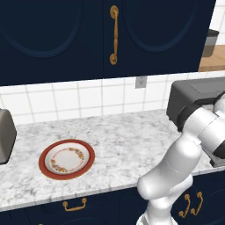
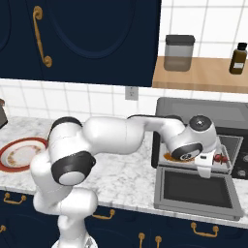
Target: Pick up the kebab skewer and baguette bread, and place them inside the toaster oven. Close the toaster oven door and start by setting the timer.
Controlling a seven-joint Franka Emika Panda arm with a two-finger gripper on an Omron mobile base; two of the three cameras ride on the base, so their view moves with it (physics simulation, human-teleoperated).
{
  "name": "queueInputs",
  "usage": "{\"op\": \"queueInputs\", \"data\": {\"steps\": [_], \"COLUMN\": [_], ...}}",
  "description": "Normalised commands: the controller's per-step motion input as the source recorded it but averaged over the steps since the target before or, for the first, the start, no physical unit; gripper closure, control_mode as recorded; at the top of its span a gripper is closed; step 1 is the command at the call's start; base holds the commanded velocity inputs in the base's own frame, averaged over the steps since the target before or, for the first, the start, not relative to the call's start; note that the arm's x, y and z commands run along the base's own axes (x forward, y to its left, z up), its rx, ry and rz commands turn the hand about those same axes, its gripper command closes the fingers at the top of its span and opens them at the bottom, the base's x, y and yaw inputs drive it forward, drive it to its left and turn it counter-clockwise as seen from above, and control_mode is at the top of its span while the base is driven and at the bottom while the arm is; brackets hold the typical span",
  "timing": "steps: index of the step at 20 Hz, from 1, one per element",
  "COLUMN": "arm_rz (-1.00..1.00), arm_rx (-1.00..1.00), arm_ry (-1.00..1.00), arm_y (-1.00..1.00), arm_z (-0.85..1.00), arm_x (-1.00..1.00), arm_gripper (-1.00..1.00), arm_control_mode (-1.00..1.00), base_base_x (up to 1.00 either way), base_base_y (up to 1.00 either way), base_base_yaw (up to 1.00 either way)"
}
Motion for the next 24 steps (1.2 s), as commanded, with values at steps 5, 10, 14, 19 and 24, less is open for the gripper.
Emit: {"op": "queueInputs", "data": {"steps": [5, 10, 14, 19, 24], "arm_rz": [0.01, 0.03, 0.03, 0.03, 0.01], "arm_rx": [0.06, 0.08, 0.0, 0.0, 0.0], "arm_ry": [-0.03, -0.01, 0.0, 0.0, 0.0], "arm_y": [-0.25, -0.09, 0.0, 0.04, 0.11], "arm_z": [0.08, 0.2, 0.0, -0.16, -0.1], "arm_x": [0.15, 0.13, 0.29, 0.29, 0.39], "arm_gripper": [1.0, 1.0, 1.0, 1.0, 1.0], "arm_control_mode": [-1.0, -1.0, -1.0, -1.0, -1.0], "base_base_x": [0.0, 0.0, 0.0, 0.0, 0.0], "base_base_y": [0.0, 0.0, 0.0, 0.0, 0.0], "base_base_yaw": [0.0, 0.0, 0.0, 0.0, 0.0]}}
